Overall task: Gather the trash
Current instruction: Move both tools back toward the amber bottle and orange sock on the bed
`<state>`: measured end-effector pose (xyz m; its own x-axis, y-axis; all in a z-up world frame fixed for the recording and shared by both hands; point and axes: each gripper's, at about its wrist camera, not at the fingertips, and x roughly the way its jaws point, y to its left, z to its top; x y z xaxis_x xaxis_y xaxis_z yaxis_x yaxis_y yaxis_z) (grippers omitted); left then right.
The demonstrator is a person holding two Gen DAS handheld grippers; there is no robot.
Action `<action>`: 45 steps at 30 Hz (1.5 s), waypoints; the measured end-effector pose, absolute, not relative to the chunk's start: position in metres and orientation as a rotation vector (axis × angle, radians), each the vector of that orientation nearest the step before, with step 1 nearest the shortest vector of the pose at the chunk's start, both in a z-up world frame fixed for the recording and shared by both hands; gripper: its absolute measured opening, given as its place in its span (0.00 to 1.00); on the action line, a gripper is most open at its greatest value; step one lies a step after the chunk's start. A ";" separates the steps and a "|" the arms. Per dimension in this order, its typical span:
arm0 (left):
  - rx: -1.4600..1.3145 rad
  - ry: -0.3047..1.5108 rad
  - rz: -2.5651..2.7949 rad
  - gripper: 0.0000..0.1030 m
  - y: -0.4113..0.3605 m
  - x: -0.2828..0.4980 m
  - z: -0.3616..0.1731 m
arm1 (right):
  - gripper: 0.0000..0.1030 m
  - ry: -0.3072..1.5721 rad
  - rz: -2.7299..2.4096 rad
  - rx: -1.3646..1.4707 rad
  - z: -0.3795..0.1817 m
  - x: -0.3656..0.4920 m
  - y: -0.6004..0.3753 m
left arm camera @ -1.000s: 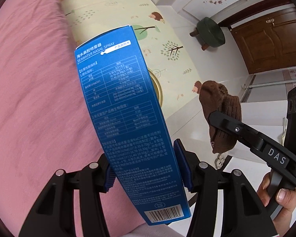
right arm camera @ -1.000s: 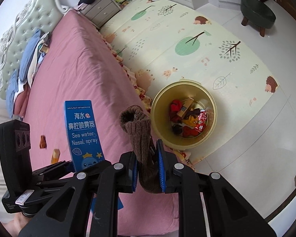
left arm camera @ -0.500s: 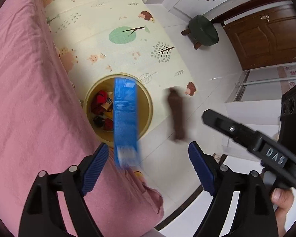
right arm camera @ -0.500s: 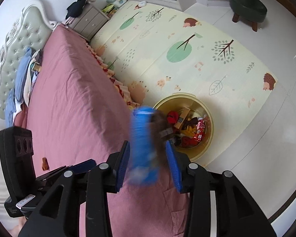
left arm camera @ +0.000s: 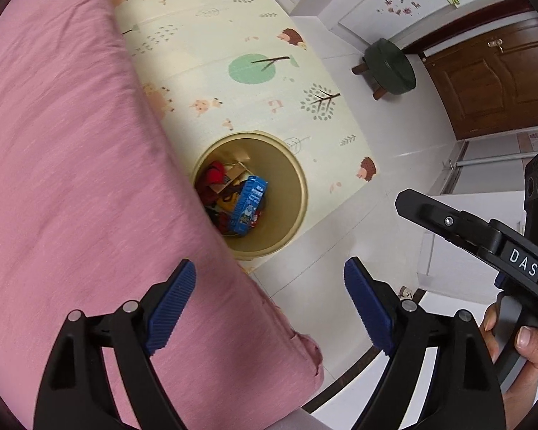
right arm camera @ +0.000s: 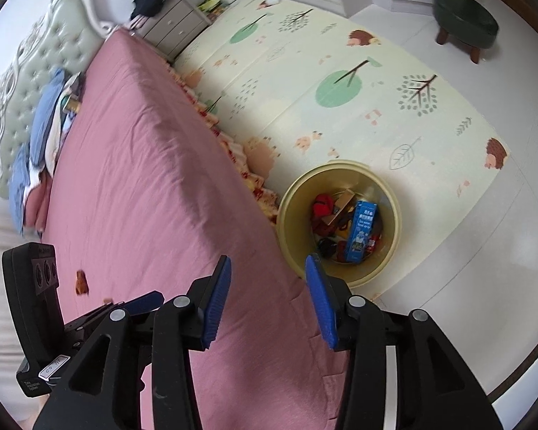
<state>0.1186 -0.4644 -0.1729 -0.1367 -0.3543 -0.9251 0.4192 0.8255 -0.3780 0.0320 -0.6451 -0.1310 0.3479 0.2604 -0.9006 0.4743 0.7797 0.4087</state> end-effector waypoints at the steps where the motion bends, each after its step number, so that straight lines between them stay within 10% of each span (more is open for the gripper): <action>1: 0.054 1.567 -0.663 0.82 -0.459 0.117 -0.171 | 0.41 1.240 -0.143 0.699 -0.130 0.033 -0.638; 45: 0.122 1.452 -0.369 0.82 -0.071 0.174 -0.215 | 0.42 1.358 0.143 0.468 -0.169 0.091 -0.260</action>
<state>0.1743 -0.0709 -0.2151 0.0741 -0.1718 -0.9823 0.3185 0.9375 -0.1399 0.0913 -0.2595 -0.1692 0.2190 0.3644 -0.9051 0.1679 0.8997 0.4028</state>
